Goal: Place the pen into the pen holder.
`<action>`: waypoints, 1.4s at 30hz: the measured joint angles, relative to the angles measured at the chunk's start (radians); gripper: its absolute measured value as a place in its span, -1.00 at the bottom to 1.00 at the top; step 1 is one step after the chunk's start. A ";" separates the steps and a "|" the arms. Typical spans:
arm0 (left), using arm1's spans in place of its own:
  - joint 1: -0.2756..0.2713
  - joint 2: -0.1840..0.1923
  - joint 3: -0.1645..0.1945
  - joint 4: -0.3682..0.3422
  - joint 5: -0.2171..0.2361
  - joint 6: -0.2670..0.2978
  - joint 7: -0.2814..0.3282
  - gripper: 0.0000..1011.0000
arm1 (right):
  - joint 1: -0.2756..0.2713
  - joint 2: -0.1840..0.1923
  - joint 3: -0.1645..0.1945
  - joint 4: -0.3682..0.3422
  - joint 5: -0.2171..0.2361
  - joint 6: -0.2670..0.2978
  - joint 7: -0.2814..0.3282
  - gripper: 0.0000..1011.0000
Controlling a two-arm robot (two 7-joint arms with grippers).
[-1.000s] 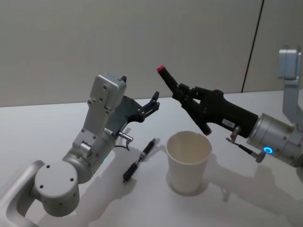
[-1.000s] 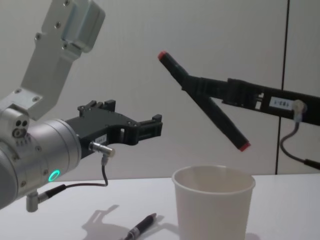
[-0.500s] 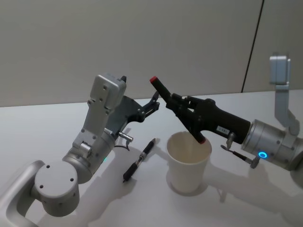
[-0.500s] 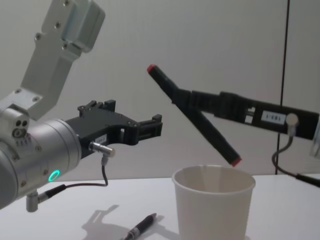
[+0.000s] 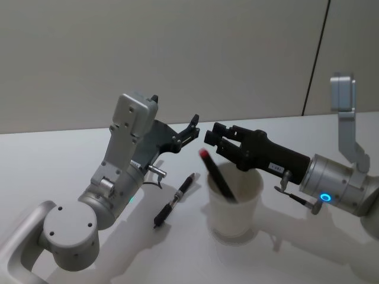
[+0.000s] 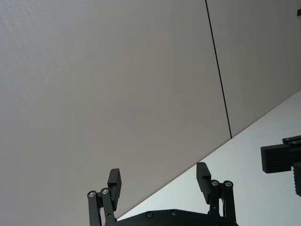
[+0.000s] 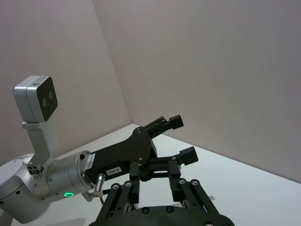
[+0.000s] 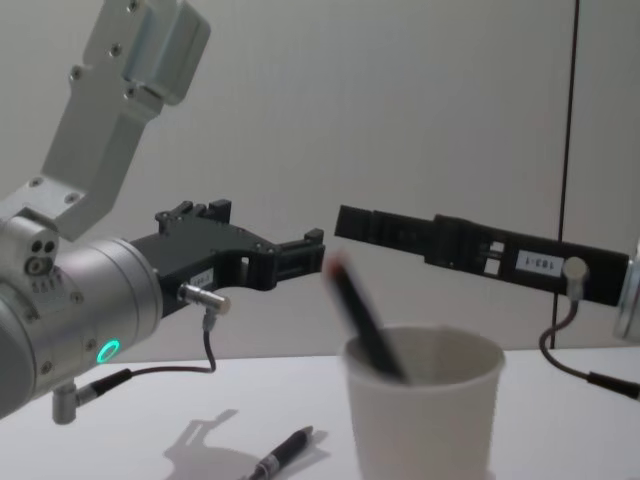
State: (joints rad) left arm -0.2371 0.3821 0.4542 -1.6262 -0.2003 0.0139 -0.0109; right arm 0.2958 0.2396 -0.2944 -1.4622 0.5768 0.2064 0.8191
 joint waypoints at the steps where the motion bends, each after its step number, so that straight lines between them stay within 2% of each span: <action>1: 0.000 0.000 0.000 0.000 0.000 0.000 0.000 0.98 | 0.001 0.000 -0.001 0.002 0.000 0.000 0.000 -0.29; 2: 0.000 0.000 0.000 0.000 0.000 0.000 0.000 0.98 | 0.001 0.000 -0.001 0.003 -0.001 0.000 0.001 -0.18; 3: 0.000 0.000 0.000 0.000 0.000 0.000 0.000 0.98 | 0.001 0.000 -0.001 0.005 -0.001 0.000 0.001 -0.18; 10: 0.000 0.000 0.000 0.000 0.000 0.000 0.000 0.98 | 0.002 -0.001 -0.003 0.010 -0.002 -0.001 0.002 0.30; 13: 0.000 0.000 0.000 0.000 0.000 0.000 0.000 0.98 | 0.002 -0.001 -0.004 0.012 -0.002 -0.001 0.002 0.41; 16: 0.000 0.000 0.000 0.000 0.000 0.000 0.000 0.98 | 0.003 0.000 -0.004 0.012 -0.003 -0.003 0.002 0.68; 22: 0.000 0.000 0.000 0.000 0.000 0.000 0.000 0.98 | -0.005 0.012 0.001 -0.008 -0.006 -0.015 -0.023 0.95; 36: 0.000 0.000 0.000 0.000 0.000 0.000 0.000 0.98 | -0.054 0.061 0.033 -0.079 0.013 -0.061 -0.138 0.98; 42: 0.000 0.000 0.000 0.000 0.000 0.000 0.000 0.98 | -0.097 0.092 0.053 -0.115 0.036 -0.088 -0.221 0.98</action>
State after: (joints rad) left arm -0.2372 0.3821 0.4542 -1.6262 -0.2004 0.0139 -0.0109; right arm 0.1992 0.3316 -0.2417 -1.5776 0.6126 0.1180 0.5979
